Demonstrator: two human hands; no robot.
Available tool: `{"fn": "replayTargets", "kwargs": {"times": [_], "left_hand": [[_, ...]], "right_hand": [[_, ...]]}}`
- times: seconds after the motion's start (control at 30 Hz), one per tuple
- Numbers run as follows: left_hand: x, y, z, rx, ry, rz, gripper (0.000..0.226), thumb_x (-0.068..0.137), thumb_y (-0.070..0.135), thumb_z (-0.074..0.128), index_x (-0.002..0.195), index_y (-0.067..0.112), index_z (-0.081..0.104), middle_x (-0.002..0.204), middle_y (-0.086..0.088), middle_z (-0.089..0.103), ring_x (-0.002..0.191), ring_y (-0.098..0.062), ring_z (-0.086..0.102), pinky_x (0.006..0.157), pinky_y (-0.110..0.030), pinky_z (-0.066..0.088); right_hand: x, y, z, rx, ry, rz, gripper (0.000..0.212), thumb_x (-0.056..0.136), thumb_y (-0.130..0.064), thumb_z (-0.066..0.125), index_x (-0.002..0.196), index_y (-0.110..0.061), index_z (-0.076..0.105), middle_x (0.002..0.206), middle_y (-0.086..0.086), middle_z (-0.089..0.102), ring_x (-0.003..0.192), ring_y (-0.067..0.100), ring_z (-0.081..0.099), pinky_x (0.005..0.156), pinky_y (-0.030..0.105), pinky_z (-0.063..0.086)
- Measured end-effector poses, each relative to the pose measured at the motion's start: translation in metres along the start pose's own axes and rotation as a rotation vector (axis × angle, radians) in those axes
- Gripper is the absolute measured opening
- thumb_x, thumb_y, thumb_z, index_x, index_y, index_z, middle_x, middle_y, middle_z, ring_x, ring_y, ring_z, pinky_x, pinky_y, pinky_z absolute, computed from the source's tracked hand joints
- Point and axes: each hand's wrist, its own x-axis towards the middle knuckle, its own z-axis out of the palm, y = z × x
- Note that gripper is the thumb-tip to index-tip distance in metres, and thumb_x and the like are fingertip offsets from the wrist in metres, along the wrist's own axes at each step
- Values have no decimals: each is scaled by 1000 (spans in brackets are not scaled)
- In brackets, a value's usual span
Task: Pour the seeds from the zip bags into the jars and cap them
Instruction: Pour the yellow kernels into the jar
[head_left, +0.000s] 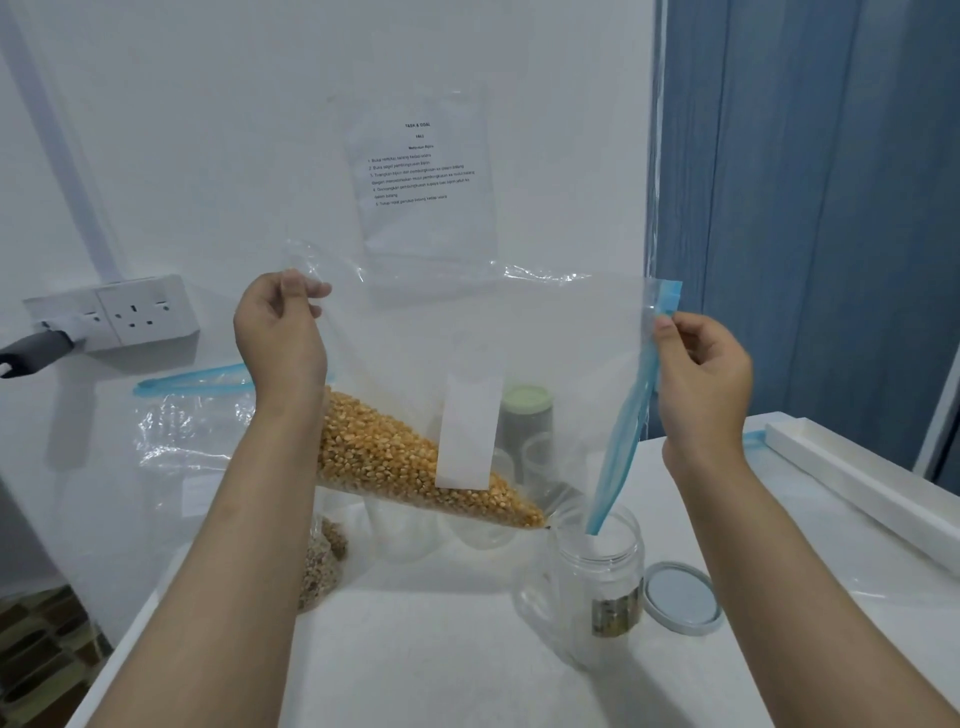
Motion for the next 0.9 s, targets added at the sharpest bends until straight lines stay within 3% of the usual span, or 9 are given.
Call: {"fn": "replayTargets", "kwargs": {"times": [0.9], "left_hand": [[-3,13,12,-14,-7,25,29,104,16,45,80,25,57,82,10,66,71,3,57,73,-10,45]], "right_hand": [[3,2,-8,1,-15,10,15,97,-23,63,85,-31,65,88,-7,69,83,10,62,83,33,55]]}}
